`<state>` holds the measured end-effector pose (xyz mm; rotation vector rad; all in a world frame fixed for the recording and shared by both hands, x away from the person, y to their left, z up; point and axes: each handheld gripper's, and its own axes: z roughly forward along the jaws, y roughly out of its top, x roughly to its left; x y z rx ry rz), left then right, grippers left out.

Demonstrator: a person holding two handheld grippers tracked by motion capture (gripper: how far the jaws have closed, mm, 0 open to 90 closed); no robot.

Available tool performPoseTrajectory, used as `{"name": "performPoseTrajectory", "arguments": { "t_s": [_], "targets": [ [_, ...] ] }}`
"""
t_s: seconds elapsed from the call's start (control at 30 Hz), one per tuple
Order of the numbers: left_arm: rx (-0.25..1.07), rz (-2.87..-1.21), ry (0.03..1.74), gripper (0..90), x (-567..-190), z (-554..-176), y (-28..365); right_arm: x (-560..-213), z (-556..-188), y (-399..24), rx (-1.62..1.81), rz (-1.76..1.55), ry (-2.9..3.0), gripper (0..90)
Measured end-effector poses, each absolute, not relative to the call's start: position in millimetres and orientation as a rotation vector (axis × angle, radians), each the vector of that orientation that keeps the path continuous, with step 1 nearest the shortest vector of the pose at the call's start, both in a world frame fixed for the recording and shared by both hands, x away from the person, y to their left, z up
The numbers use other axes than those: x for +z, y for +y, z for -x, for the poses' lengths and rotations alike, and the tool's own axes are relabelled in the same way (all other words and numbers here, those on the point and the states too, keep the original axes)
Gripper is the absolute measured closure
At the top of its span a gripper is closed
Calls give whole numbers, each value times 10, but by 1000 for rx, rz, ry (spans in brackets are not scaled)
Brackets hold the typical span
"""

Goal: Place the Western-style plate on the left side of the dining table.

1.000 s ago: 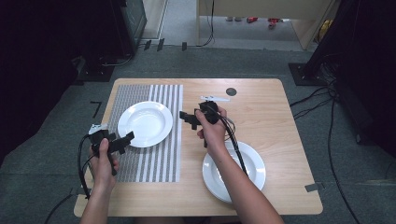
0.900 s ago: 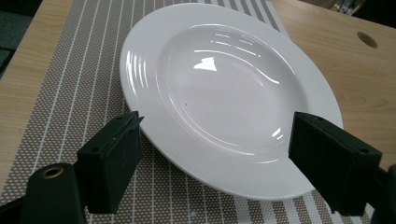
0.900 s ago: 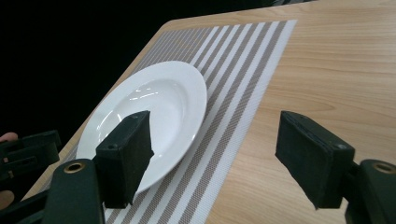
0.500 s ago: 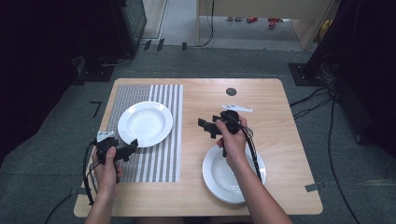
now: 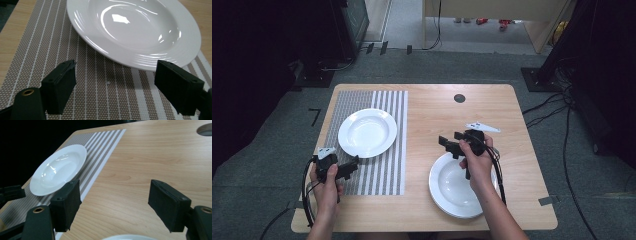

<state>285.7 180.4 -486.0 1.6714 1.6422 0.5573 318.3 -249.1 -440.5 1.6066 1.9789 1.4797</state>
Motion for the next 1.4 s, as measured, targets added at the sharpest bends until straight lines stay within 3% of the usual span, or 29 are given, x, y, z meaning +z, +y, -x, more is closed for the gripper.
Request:
{"name": "performPoseTrajectory", "arguments": {
  "t_s": [0.8,1.4],
  "targets": [
    [697,-1713,1612,169,-4971,-2576,1792,-4637,-2734,-3433,1409,-1695,1847,253],
    [703,-1715,1640,167,-5032,-2398,1968,-4815,-2450,-3983,1311,-1773,1766,252]
  ]
}}
